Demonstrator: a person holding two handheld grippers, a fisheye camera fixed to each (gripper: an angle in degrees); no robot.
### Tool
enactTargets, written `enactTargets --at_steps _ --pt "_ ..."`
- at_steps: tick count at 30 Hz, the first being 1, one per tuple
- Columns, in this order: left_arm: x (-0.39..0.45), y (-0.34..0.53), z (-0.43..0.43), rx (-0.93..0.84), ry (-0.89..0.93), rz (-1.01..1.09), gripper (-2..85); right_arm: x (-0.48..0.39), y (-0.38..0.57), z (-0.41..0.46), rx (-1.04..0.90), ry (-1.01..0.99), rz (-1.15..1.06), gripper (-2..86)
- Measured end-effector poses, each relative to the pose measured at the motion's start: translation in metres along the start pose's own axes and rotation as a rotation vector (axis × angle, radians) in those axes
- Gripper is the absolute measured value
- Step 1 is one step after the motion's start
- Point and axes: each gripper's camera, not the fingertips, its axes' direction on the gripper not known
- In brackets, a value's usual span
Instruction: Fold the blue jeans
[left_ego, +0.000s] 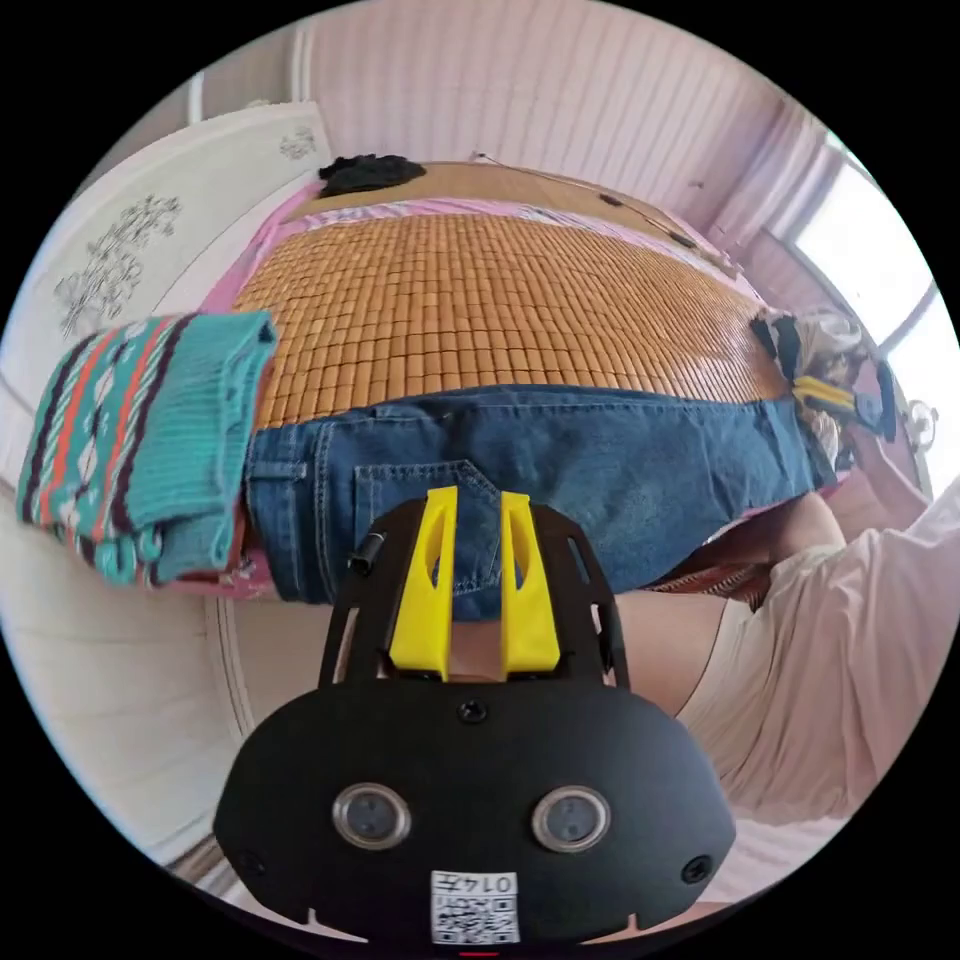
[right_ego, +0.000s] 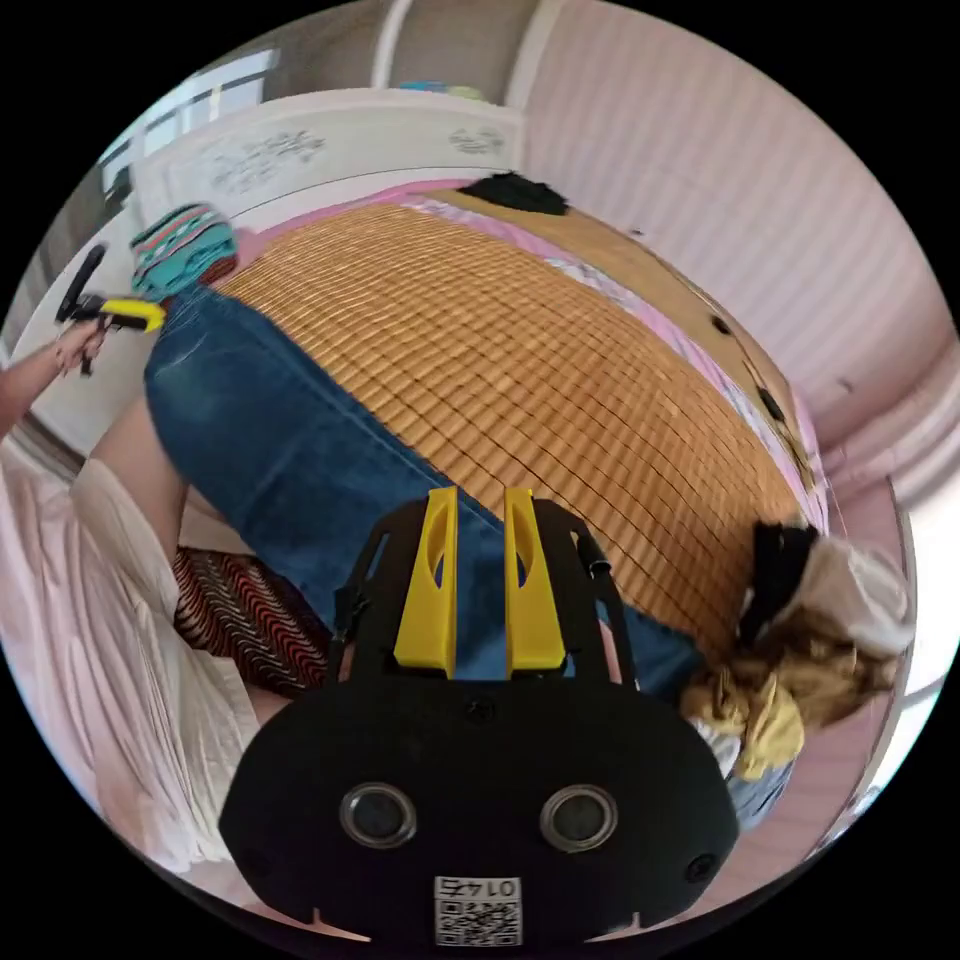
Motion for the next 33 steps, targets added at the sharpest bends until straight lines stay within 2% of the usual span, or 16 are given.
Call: enactTargets --at_steps 2,5,8,11,15,17,22,29,33 --pt "0.042 -0.046 0.019 -0.069 -0.042 0.199 8.1 -0.038 -0.055 0.036 -0.046 -0.088 -0.197 8.2" --pt "0.082 -0.095 0.036 -0.057 -0.046 0.291 8.2 -0.069 -0.105 0.075 -0.114 -0.153 -0.299 9.2" --pt "0.110 -0.132 0.066 -0.134 0.003 0.328 8.4 -0.084 -0.132 0.118 -0.266 -0.152 -0.312 8.4" --pt "0.129 -0.145 0.095 -0.223 -0.029 0.365 8.3 -0.081 -0.142 0.127 -0.293 -0.183 -0.263 5.3" --pt "0.128 -0.155 0.090 -0.226 0.001 0.318 5.7 -0.079 -0.147 0.117 -0.268 -0.195 -0.267 1.8" --pt "0.129 -0.160 0.080 -0.217 0.020 0.306 0.6 -0.075 -0.153 0.102 -0.247 -0.215 -0.270 1.1" --pt "0.132 -0.174 0.034 -0.110 0.017 0.280 -0.8 -0.059 -0.161 0.080 -0.216 -0.244 -0.268 0.6" --pt "0.132 -0.190 0.088 -0.214 0.009 0.129 -1.0 -0.059 -0.171 0.142 -0.372 -0.230 -0.179 0.6" --pt "0.134 -0.189 0.088 -0.159 -0.003 0.111 -0.9 -0.057 -0.163 0.142 -0.339 -0.210 -0.127 0.6"
